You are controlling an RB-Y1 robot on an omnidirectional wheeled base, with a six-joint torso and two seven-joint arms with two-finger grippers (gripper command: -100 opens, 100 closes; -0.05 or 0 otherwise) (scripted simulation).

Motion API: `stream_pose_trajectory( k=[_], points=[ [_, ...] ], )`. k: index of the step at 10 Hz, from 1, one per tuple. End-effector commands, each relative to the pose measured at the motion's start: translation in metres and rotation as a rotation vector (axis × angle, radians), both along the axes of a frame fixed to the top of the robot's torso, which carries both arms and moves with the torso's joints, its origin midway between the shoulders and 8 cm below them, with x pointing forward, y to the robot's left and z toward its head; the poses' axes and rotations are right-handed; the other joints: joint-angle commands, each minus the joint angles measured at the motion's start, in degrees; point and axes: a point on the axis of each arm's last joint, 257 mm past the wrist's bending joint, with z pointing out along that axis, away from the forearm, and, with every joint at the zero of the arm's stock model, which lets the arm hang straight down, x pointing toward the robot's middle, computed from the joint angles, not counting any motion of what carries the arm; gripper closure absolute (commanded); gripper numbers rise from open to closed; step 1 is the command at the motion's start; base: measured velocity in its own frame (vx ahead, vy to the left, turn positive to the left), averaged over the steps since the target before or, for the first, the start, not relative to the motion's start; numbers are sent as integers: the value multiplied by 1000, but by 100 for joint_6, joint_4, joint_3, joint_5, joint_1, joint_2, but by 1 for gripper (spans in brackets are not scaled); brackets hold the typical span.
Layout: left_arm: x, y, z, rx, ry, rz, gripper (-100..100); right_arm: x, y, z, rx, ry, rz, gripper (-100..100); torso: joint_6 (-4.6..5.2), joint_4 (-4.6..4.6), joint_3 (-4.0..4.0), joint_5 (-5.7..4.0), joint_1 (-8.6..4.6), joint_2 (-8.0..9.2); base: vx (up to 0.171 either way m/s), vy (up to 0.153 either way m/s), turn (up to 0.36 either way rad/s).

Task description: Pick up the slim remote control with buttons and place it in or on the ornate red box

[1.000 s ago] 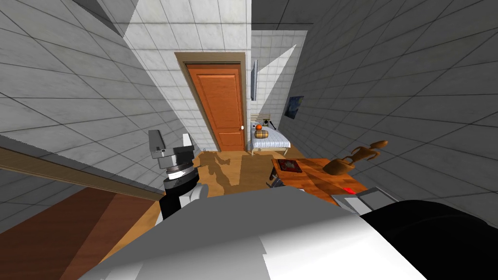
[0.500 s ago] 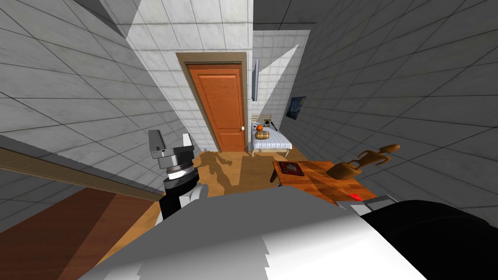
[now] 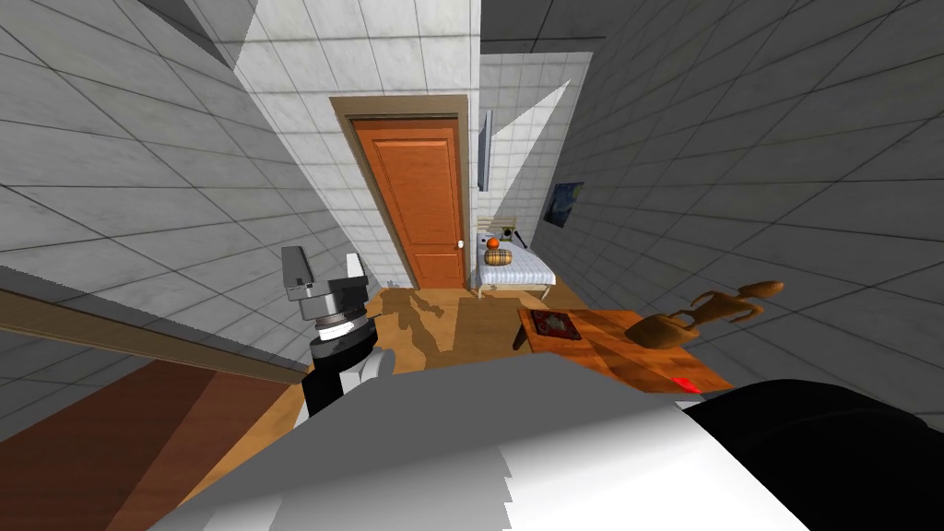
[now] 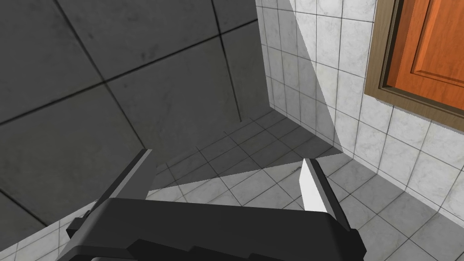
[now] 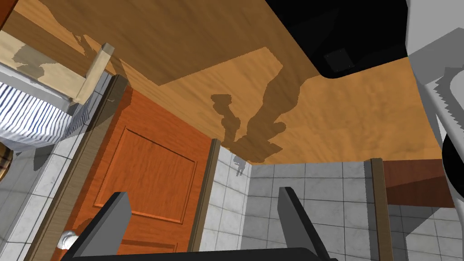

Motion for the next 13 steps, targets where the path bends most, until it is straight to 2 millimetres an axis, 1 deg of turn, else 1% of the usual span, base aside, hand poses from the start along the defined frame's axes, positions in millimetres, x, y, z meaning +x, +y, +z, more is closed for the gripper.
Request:
stream_pose_trajectory(
  k=[1, 2, 3, 4, 5, 6, 7, 8, 9, 10, 12, 13],
  points=[
    [0, 0, 0, 0, 0, 0, 0, -16, -14, -12, -42, 35, 21, -100, 0, 0, 0, 0, 0, 0, 73, -20, 16],
    [0, 0, 0, 0, 0, 0, 0, -38, -27, -25, -105, 73, 77, -100, 0, -1, -1, 0, 0, -1, 76, -34, 19],
    [0, 0, 0, 0, 0, 0, 0, -42, -31, -27, -111, 84, 72, -100, 0, -1, -2, 0, -5, -2, 77, -35, 11],
    [0, 0, 0, 0, 0, 0, 0, -61, -43, -37, -168, 115, 131, -100, 0, -1, -2, -1, -5, -2, 94, -33, 9],
    [0, 0, 0, 0, 0, 0, 0, -68, -49, -40, -176, 132, 125, -100, 0, -2, -5, -1, -6, -8, 84, -31, 5],
    [0, 0, 0, 0, 0, 0, 0, -87, -61, -48, -230, 164, 183, -100, 0, -2, -4, -1, -4, -6, 96, -33, 1],
    [0, 0, 0, 0, 0, 0, 0, -93, -67, -51, -238, 180, 178, -100, 0, -2, -6, -1, -5, -10, 74, -31, 3],
    [0, 0, 0, 0, 0, 0, 0, -115, -84, -58, -294, 221, 231, -100, 0, -2, -3, -1, -4, -3, 95, -39, -5],
    [0, 0, 0, 0, 0, 0, 0, -117, -85, -58, -296, 225, 230, -100, 0, -2, -5, -1, -7, -8, 73, -39, -2],
    [0, 0, 0, 0, 0, 0, 0, -134, -99, -62, -343, 254, 284, -100, 0, -1, -3, -1, -6, -3, 80, -36, -8],
    [0, 0, 0, 0, 0, 0, 0, -140, -104, -64, -349, 268, 280, -100, 0, -1, -2, -1, 0, -1, 50, -14, 0],
    [0, 0, 0, 0, 0, 0, 0, -155, -117, -66, -393, 296, 332, -100, 1, 1, 5, 1, 6, 11, 52, -17, -18]
  ],
)
